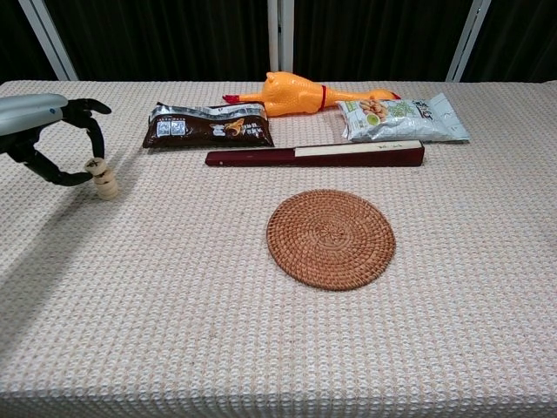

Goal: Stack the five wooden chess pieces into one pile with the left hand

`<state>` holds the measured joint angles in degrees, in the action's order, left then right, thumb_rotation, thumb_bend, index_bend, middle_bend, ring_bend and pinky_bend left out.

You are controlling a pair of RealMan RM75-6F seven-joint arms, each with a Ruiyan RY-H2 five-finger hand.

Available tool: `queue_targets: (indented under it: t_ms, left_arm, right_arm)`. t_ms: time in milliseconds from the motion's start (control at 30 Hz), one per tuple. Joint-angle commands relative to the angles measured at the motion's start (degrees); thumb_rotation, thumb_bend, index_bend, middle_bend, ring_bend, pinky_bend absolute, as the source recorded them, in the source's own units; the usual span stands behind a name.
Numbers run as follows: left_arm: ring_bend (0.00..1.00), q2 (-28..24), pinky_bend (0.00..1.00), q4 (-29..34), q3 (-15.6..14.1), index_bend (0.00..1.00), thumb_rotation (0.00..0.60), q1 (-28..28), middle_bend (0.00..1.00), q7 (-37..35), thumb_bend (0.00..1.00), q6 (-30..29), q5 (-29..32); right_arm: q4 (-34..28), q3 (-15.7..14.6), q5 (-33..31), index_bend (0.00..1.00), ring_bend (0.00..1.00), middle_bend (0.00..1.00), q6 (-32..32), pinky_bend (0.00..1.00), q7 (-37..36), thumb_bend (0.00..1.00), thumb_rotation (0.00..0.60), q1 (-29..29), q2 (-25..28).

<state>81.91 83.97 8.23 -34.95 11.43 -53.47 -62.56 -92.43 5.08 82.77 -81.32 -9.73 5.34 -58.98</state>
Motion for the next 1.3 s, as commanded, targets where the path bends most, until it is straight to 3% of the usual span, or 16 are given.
queue_targets:
  t_ms: [33,867,1133,1233,1300]
  left_arm:
    - [0.00,0.0,0.00,0.0,-0.1,0.46,0.600,0.0,0.00,0.0,0.33,0.1,0.1]
    - [0.00,-0.2,0.00,-0.4,-0.6,0.40,0.600,0.0,0.00,-1.8,0.32,0.4,-0.3]
    - [0.00,-4.4,0.00,4.7,-1.3,0.21,0.600,2.4,0.00,-1.0,0.31,-3.7,-1.6]
    - [0.00,-8.4,0.00,8.6,-3.2,0.15,0.600,5.0,0.00,1.4,0.30,-8.3,-4.6]
    - [0.00,-11.8,0.00,10.5,-5.4,0.12,0.600,7.0,0.00,1.5,0.24,-11.3,-9.1]
  right_arm:
    - [0.0,0.0,0.1,0.00,0.00,0.00,0.0,0.00,0.0,0.28,0.600,0.0,0.0]
    - [-0.1,0.1,-0.4,0.00,0.00,0.00,0.4,0.00,0.8,0.28,0.600,0.1,-0.2]
    - [-0.2,0.0,-0.2,0.00,0.00,0.00,0.3,0.00,1.1,0.28,0.600,0.2,-0.2]
    - [-0.3,-0.2,0.5,0.00,0.00,0.00,-0.4,0.00,1.3,0.28,0.600,-0.1,-0.3]
    - [-0.4,-0.4,1.3,0.00,0.00,0.00,-1.1,0.00,1.6,0.28,0.600,-0.2,-0.5]
